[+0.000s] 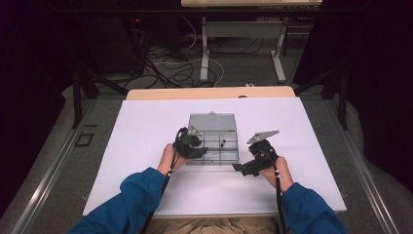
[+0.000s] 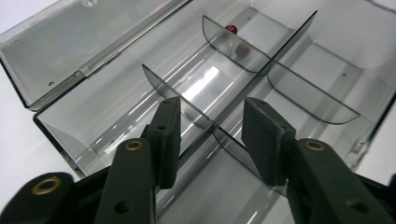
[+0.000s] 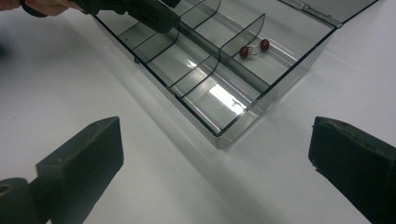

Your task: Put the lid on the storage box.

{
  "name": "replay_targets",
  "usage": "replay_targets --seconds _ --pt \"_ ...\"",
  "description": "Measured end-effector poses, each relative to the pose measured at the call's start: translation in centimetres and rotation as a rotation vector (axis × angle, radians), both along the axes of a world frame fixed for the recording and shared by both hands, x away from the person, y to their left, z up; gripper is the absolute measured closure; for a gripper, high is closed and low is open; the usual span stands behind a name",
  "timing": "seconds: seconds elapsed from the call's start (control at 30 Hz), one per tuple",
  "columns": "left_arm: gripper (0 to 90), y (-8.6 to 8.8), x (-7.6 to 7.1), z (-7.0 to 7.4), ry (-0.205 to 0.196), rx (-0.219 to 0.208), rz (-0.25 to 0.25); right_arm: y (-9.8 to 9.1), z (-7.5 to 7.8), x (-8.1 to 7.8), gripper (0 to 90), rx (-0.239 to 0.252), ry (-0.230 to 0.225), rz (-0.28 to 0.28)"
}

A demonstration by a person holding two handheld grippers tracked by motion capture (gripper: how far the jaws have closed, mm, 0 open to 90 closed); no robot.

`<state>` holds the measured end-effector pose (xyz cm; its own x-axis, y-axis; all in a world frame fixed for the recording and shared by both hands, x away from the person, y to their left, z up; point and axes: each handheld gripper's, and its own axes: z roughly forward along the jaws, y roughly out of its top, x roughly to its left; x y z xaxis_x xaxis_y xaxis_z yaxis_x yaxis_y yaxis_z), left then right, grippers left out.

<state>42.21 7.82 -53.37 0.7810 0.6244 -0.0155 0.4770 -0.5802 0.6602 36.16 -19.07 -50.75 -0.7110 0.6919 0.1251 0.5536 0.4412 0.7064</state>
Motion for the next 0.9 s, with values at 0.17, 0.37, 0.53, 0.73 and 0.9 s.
replay_targets --seconds 0.17,0.37,0.53,0.73,0.9 --pt "63.5 -0.3 0.1 -0.4 0.017 -0.012 -0.001 -0.1 0.0 -0.1 8.4 -0.010 -0.005 -0.008" --pt "64.8 -0.2 0.2 -0.5 0.022 -0.023 0.004 -0.2 0.0 0.2 15.0 -0.012 -0.032 -0.039" --pt "65.2 -0.2 0.1 -0.6 0.017 -0.035 0.011 -0.1 0.3 0.7 24.2 -0.023 -0.074 -0.073" --pt "65.3 -0.2 0.0 -0.6 0.010 -0.025 0.014 -0.2 0.4 1.3 40.6 -0.028 -0.108 -0.095" --pt "65.3 -0.3 0.0 -0.6 0.009 -0.022 0.013 -0.5 0.5 1.9 57.1 -0.034 -0.133 -0.114"
